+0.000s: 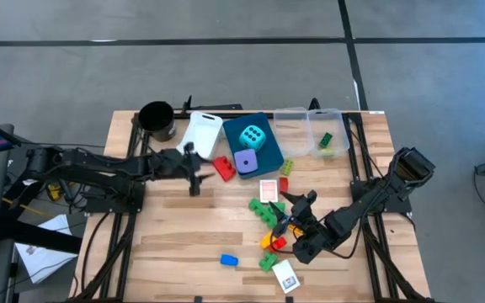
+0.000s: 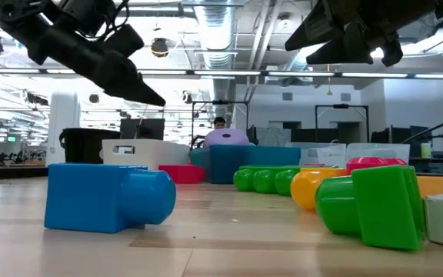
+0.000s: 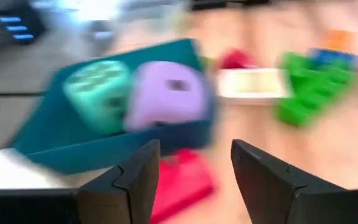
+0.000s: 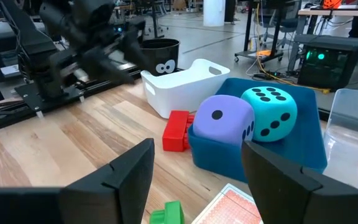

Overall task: Pick & Place Toys
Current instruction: Put the top large red game piece into the white bin

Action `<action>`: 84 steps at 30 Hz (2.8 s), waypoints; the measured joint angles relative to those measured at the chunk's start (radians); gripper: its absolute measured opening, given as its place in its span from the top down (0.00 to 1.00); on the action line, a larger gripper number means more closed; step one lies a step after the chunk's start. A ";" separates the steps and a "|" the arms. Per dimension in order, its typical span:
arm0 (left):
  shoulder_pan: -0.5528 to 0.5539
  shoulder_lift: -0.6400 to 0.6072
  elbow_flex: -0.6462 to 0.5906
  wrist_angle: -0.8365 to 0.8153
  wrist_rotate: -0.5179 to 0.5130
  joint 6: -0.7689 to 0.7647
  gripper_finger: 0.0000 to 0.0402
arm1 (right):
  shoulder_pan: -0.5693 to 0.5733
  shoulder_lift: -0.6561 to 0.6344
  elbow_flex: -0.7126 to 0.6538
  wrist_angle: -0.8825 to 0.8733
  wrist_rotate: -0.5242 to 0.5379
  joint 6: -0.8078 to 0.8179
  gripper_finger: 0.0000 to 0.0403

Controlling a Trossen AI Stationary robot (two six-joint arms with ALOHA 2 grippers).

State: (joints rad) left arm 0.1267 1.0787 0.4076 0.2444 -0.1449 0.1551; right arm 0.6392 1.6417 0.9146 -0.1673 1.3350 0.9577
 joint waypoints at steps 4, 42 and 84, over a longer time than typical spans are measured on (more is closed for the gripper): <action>-0.066 0.057 0.001 -0.002 -0.016 0.077 0.53 | 0.000 0.000 0.000 -0.001 0.000 0.000 0.42; -0.120 0.571 0.001 0.369 -0.454 0.522 0.58 | -0.009 0.000 0.000 -0.005 -0.012 0.001 0.42; 0.010 0.571 0.000 0.453 -0.310 0.519 0.64 | -0.033 0.000 0.000 -0.005 -0.056 0.003 0.42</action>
State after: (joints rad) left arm 0.1365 1.6501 0.4080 0.6978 -0.4545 0.6743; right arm 0.6058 1.6421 0.9146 -0.1719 1.2793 0.9604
